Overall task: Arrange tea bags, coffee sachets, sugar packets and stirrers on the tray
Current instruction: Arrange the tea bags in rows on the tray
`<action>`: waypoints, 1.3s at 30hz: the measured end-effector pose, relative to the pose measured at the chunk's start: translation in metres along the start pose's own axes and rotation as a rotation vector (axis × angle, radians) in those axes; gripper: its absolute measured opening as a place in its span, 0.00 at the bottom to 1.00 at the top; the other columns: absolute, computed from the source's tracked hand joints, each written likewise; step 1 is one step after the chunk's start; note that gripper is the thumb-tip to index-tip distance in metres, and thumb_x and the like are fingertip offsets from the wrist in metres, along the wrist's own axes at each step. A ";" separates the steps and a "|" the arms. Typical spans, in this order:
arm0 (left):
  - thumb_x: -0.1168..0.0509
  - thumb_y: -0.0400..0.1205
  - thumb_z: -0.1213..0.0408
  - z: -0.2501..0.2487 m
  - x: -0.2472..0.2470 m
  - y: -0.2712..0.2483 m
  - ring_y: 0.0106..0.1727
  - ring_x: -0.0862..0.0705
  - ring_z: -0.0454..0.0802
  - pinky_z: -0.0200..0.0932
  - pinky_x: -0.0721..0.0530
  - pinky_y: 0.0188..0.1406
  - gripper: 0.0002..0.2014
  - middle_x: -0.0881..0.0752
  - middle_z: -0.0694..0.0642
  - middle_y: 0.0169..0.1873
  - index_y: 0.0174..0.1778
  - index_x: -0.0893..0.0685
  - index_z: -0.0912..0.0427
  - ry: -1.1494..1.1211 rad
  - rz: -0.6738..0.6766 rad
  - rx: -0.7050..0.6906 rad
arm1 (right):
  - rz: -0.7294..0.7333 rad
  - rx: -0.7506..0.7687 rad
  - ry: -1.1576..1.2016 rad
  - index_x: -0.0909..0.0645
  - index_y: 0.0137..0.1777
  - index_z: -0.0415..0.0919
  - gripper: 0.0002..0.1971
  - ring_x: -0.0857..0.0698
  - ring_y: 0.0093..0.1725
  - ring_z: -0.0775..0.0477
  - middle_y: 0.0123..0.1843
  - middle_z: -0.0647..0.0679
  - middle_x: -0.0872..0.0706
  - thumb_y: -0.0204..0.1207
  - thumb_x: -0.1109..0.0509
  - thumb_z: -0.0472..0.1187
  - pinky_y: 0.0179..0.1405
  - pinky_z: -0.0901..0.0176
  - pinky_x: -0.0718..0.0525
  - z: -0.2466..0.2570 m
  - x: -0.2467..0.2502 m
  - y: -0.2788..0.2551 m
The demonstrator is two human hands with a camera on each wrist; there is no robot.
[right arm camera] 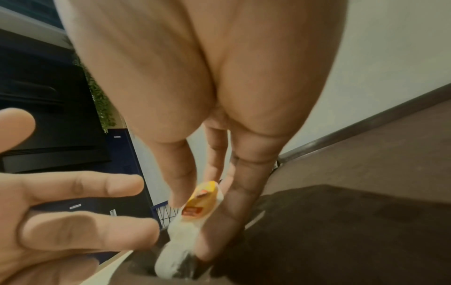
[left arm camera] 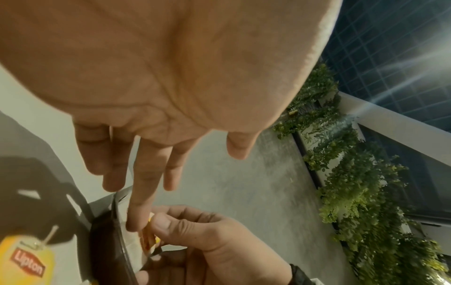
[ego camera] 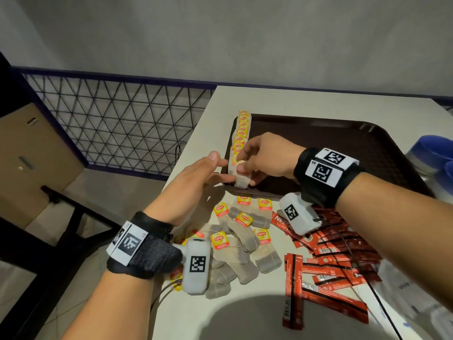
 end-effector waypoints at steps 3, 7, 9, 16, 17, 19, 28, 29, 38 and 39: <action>0.44 0.81 0.39 0.000 -0.003 0.001 0.54 0.10 0.43 0.26 0.17 0.47 0.31 0.05 0.57 0.52 0.69 0.16 0.58 -0.041 0.009 0.018 | -0.096 0.006 -0.036 0.15 0.58 0.37 0.12 0.04 0.43 0.39 0.49 0.40 0.06 0.78 0.19 0.36 0.50 0.42 0.05 -0.003 0.004 0.001; 0.45 0.81 0.39 -0.002 -0.002 0.001 0.54 0.10 0.34 0.22 0.19 0.45 0.31 0.07 0.57 0.57 0.71 0.17 0.57 0.015 0.028 0.005 | -0.167 -0.014 -0.096 0.13 0.57 0.35 0.11 0.05 0.41 0.44 0.49 0.42 0.07 0.77 0.19 0.34 0.50 0.43 0.05 -0.011 0.010 -0.001; 0.47 0.86 0.42 -0.001 -0.004 0.001 0.55 0.11 0.30 0.20 0.21 0.45 0.29 0.08 0.57 0.59 0.72 0.18 0.59 0.032 0.030 -0.012 | -0.132 -0.036 -0.056 0.13 0.56 0.34 0.10 0.04 0.42 0.42 0.47 0.41 0.06 0.77 0.19 0.31 0.52 0.41 0.05 -0.015 0.009 -0.002; 0.48 0.93 0.54 0.001 -0.005 0.003 0.54 0.10 0.31 0.20 0.21 0.45 0.22 0.08 0.58 0.59 0.70 0.17 0.65 0.029 -0.007 -0.021 | -0.067 0.038 0.047 0.13 0.52 0.30 0.06 0.05 0.47 0.34 0.46 0.34 0.06 0.77 0.22 0.26 0.56 0.39 0.06 -0.008 0.000 -0.005; 0.48 0.93 0.53 0.001 -0.004 0.003 0.55 0.10 0.32 0.20 0.21 0.46 0.22 0.08 0.58 0.59 0.70 0.17 0.64 0.033 -0.011 -0.017 | -0.069 0.050 0.033 0.12 0.51 0.32 0.06 0.04 0.46 0.36 0.45 0.36 0.06 0.77 0.22 0.26 0.56 0.40 0.06 -0.007 0.001 -0.005; 0.47 0.92 0.51 0.002 -0.003 0.004 0.58 0.10 0.35 0.21 0.20 0.46 0.22 0.08 0.58 0.58 0.69 0.16 0.62 0.029 -0.016 -0.009 | -0.089 0.063 -0.010 0.11 0.49 0.36 0.06 0.04 0.46 0.41 0.46 0.39 0.06 0.77 0.22 0.27 0.56 0.42 0.06 -0.006 0.002 -0.005; 0.47 0.91 0.51 0.000 -0.005 0.002 0.54 0.12 0.28 0.20 0.22 0.49 0.23 0.10 0.55 0.61 0.71 0.17 0.62 0.054 0.011 -0.051 | -0.168 0.000 -0.075 0.09 0.51 0.37 0.04 0.04 0.42 0.46 0.46 0.44 0.05 0.78 0.20 0.34 0.55 0.42 0.06 -0.009 0.006 -0.001; 0.46 0.89 0.48 0.000 -0.004 0.002 0.55 0.13 0.28 0.19 0.22 0.49 0.25 0.10 0.56 0.63 0.71 0.17 0.61 0.058 0.019 -0.055 | -0.170 0.003 -0.065 0.10 0.52 0.36 0.04 0.04 0.41 0.46 0.46 0.44 0.05 0.78 0.21 0.34 0.55 0.43 0.06 -0.008 0.005 -0.001; 0.46 0.92 0.52 0.000 -0.003 0.002 0.54 0.11 0.30 0.20 0.21 0.48 0.20 0.09 0.52 0.58 0.68 0.16 0.60 0.042 -0.017 -0.057 | -0.191 0.039 -0.091 0.10 0.49 0.40 0.03 0.04 0.42 0.48 0.46 0.45 0.06 0.79 0.22 0.33 0.53 0.47 0.05 -0.006 0.002 -0.004; 0.46 0.92 0.52 0.000 -0.002 0.002 0.53 0.11 0.29 0.21 0.21 0.48 0.20 0.09 0.51 0.58 0.68 0.16 0.60 0.038 -0.025 -0.060 | -0.189 0.028 -0.093 0.10 0.49 0.39 0.03 0.04 0.42 0.48 0.46 0.45 0.06 0.78 0.21 0.33 0.54 0.46 0.05 -0.007 0.003 -0.005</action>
Point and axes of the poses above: each hand's wrist, its own y-axis towards the middle knuckle, its own x-axis out of the back of the hand, z = x × y, the point moved 2 cm from there along y, towards the middle knuckle
